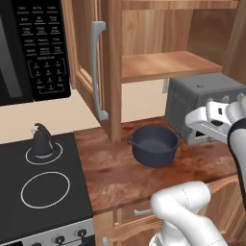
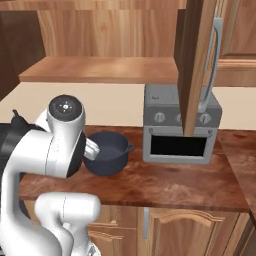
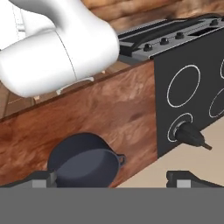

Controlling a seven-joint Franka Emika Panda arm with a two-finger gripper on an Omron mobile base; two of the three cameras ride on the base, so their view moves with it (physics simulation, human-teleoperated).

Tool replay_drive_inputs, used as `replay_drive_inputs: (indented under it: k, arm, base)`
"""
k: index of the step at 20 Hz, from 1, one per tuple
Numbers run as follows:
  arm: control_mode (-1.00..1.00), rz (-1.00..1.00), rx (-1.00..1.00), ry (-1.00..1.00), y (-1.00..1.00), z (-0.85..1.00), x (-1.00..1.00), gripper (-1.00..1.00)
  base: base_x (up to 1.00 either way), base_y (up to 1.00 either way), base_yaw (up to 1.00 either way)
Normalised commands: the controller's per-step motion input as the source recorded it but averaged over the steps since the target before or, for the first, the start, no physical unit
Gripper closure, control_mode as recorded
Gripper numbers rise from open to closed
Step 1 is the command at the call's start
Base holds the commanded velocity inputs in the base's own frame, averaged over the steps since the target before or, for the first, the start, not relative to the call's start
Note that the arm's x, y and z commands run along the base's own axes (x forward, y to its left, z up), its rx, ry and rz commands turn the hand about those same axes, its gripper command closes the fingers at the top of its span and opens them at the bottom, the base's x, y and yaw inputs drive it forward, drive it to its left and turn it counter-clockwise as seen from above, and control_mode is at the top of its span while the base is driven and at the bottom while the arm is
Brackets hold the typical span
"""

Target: Pick the kettle from the cabinet and place it on a stove burner. Then pick the pot from the counter and place it on another stove burner. Finally, turn both burners on.

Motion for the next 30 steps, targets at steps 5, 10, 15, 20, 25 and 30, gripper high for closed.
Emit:
replay_drive_inputs:
  k: [5, 10, 15, 20, 25, 30]
  arm:
    - [-1.0, -0.08, 0.0, 0.04, -0.04, -0.15, 0.1, -1.0]
    - [-1.0, -0.08, 0.0, 0.01, -0.03, -0.21, 0.06, -1.0]
    - [-1.0, -0.08, 0.0, 0.0, 0.0, -0.23, 0.1, -1.0]
    - [-1.0, -0.05, 0.0, 0.02, -0.02, -0.14, 0.15, -1.0]
    - [-1.0, -0.02, 0.0, 0.04, -0.04, -0.17, 0.23, -1.0]
    - [-1.0, -0.04, 0.0, 0.07, -0.03, -0.24, 0.27, -1.0]
  base:
    - [0.0, 0.0, 0.0]
    - [0.0, 0.0, 0.0]
    - [0.0, 0.0, 0.0]
    - [0.0, 0.0, 0.0]
    - [0.0, 0.0, 0.0]
    - [0.0, 0.0, 0.0]
